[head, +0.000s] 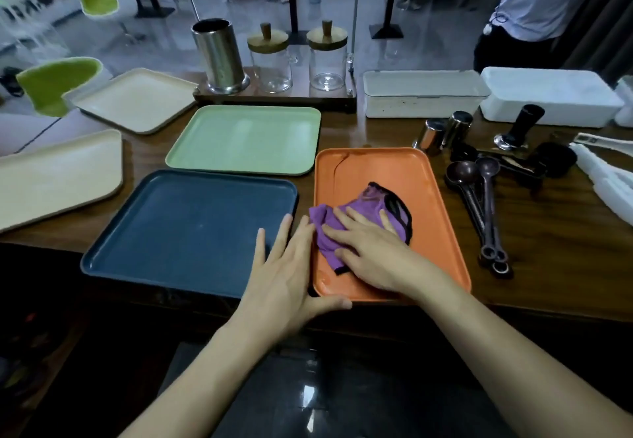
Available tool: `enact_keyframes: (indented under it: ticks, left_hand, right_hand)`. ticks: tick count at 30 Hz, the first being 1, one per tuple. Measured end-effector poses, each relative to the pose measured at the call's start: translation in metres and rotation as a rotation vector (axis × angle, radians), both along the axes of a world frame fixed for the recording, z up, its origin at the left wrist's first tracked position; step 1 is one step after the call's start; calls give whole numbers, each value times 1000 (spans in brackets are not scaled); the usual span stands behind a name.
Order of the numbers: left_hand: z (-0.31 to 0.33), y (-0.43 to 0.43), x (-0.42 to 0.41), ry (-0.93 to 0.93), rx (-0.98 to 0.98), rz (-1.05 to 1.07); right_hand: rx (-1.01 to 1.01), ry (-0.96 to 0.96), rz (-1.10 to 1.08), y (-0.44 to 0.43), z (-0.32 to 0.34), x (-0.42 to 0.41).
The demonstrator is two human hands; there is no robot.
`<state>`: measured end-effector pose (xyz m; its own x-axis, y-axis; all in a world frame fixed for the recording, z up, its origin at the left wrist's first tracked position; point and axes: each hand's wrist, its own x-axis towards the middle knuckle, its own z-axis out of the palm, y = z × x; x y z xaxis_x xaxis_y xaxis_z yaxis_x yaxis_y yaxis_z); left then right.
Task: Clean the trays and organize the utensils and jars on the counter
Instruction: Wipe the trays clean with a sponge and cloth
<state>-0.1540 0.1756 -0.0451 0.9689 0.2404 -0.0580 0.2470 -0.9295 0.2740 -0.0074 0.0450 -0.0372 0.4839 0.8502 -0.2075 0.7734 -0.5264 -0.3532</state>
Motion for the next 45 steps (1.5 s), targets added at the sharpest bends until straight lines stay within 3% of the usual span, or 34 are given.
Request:
enact_keyframes:
  ticks: [7,14,19,25,36,45]
  left_hand:
    - [0,17,11,105,38,-129]
    - [3,23,11,101,52,-167]
    - [-5,23,13,54,46,-168]
    - [-4,24,14,86,95,-158]
    - [5,18,14,164,60,-132]
    - [10,23,15,204,36,-153]
  right_hand:
    - [-33,62,-16,-35,12,-40]
    - [-146,-57,-379,-80,17,-28]
    - [-79,-5,-265,-27,8,-53]
    - [-132,-179,-211,-31,16,-64]
    - [-205,-256,-402,-53,10,-41]
    - [-155,-235,-404,7,-5,73]
